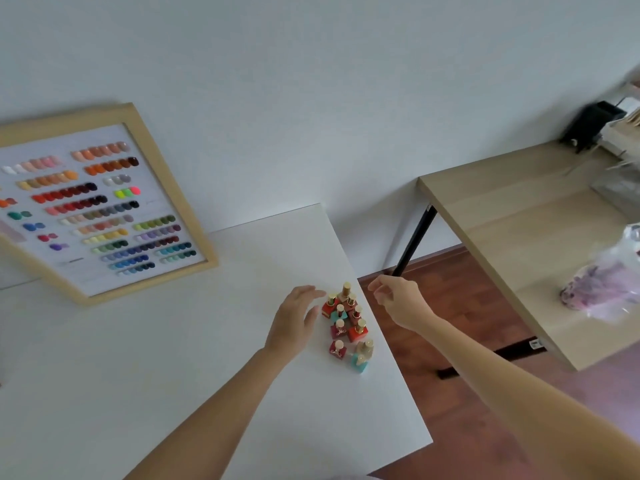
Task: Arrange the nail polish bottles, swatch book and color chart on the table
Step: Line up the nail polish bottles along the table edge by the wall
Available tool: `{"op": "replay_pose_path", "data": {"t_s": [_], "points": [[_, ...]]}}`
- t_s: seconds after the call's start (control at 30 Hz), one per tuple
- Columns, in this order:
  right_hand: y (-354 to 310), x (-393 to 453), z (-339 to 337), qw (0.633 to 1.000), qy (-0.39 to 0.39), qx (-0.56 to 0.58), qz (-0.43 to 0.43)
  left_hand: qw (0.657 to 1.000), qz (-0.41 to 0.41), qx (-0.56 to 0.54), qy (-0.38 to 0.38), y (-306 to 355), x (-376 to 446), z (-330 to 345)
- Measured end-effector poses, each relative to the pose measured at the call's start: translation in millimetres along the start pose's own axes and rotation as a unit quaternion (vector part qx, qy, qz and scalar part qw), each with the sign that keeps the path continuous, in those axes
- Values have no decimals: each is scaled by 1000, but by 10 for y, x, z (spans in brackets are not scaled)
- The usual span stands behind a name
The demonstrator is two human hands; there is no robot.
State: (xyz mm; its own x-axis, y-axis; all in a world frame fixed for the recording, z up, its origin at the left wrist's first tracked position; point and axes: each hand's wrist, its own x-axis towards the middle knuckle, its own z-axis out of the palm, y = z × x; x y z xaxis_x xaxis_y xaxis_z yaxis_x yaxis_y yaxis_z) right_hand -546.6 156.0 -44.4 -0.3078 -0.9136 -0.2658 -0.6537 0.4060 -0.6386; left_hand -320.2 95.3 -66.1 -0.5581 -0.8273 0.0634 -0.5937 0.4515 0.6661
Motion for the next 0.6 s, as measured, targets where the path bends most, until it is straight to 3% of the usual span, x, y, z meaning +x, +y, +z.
{"op": "replay_pose_path", "data": {"t_s": [0.37,0.6], "points": [[-43,443,171,983,-118,-64,-122,994,-24,78,-67,184,313,191],[-17,581,193,970,-147,-90,-174,988,2,119,-101,83,393,93]]}}
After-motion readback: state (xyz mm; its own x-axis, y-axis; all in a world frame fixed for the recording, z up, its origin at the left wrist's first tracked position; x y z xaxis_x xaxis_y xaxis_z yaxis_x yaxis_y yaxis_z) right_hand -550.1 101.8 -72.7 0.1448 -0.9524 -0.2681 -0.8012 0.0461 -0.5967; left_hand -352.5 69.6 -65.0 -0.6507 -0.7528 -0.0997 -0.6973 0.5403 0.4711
